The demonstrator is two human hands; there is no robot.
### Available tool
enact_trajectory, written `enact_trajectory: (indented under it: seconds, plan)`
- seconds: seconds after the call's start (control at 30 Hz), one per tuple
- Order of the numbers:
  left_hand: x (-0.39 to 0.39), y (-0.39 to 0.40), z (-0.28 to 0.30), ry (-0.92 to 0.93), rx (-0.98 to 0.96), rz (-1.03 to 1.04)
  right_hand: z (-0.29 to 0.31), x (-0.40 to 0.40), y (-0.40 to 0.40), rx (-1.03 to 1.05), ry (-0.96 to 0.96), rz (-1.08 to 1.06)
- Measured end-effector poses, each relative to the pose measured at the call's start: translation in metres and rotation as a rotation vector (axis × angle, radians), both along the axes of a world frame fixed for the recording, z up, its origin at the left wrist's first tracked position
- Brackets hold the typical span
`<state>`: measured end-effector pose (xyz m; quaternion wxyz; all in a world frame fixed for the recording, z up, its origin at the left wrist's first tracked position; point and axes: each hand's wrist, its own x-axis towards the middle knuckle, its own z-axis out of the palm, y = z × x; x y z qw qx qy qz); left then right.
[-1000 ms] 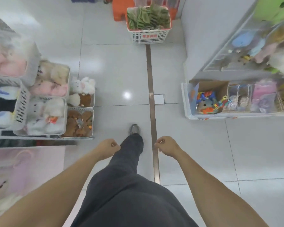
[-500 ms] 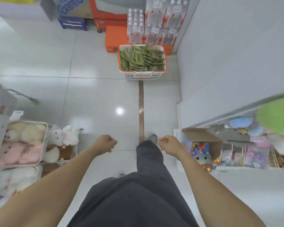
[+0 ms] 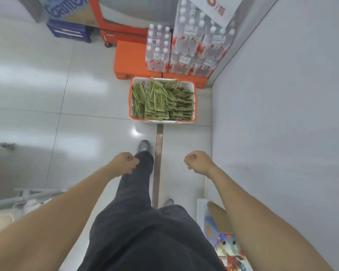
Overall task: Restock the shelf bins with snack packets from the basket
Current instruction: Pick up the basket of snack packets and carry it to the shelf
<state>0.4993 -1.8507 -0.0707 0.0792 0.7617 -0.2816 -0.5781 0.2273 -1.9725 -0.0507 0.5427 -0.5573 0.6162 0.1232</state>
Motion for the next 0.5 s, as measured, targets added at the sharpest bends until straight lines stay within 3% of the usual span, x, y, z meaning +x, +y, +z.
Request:
enact_trajectory:
  seconds: [0.3, 0.5]
  plan:
    - [0.09, -0.188, -0.077, 0.015, 0.087, 0.009, -0.053, 0.076, -0.211, -0.003, 0.063, -0.026]
    - [0.132, -0.269, -0.18, -0.027, 0.143, 0.085, -0.166, 0.1, -0.314, 0.034, 0.132, 0.021]
